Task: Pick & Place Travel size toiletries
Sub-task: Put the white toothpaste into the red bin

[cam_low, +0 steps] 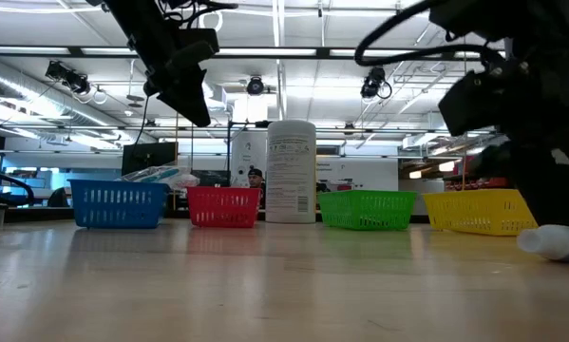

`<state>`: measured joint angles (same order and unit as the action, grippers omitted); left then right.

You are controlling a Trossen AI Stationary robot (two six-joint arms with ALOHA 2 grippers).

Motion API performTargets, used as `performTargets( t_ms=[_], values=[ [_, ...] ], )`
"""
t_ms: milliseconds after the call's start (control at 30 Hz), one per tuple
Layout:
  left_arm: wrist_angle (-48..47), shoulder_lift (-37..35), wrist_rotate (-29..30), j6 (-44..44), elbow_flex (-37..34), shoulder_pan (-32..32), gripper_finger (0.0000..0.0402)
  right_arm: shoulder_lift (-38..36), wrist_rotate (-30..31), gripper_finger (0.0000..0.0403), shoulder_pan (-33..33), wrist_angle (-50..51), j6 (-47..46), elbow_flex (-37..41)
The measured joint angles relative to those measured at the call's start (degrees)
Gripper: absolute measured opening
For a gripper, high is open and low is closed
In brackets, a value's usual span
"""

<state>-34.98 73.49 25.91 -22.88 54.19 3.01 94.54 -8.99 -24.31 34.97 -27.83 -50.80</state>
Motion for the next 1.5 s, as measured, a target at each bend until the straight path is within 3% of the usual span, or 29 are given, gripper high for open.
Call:
performTargets(
  t_ms=[300,633,900,1133,1233,1500],
  values=[
    [3.33,0.00,0.00,0.29,-0.02,0.84,0.0111,-0.15,1.80,0.0175,-0.60,-3.86,2.75,3.06],
    [11.35,0.00,0.00,2.43,-0.02,0.84,0.0111,-0.13,2.93,0.0103,-0.58,-3.82,1.72,3.18],
    [20.37,0.00,-0.85,3.67,-0.02,0.84,0.0111,-0.02,3.48,0.0093,-0.58,-6.86,0.06,3.34],
    [21.53,0.00,-10.44,3.67,-0.03,0.45,0.0111,0.20,10.39,0.0092,0.01,-18.16,5.42,3.37],
    [21.53,0.71,-11.70,3.67,-0.06,-0.78,0.0111,0.20,14.83,0.0092,1.13,-23.86,10.65,3.36],
    [21.67,5.09,-11.62,-6.44,-0.09,-5.07,0.0111,0.15,35.76,0.0092,7.56,-31.67,25.99,3.34]
  ],
)
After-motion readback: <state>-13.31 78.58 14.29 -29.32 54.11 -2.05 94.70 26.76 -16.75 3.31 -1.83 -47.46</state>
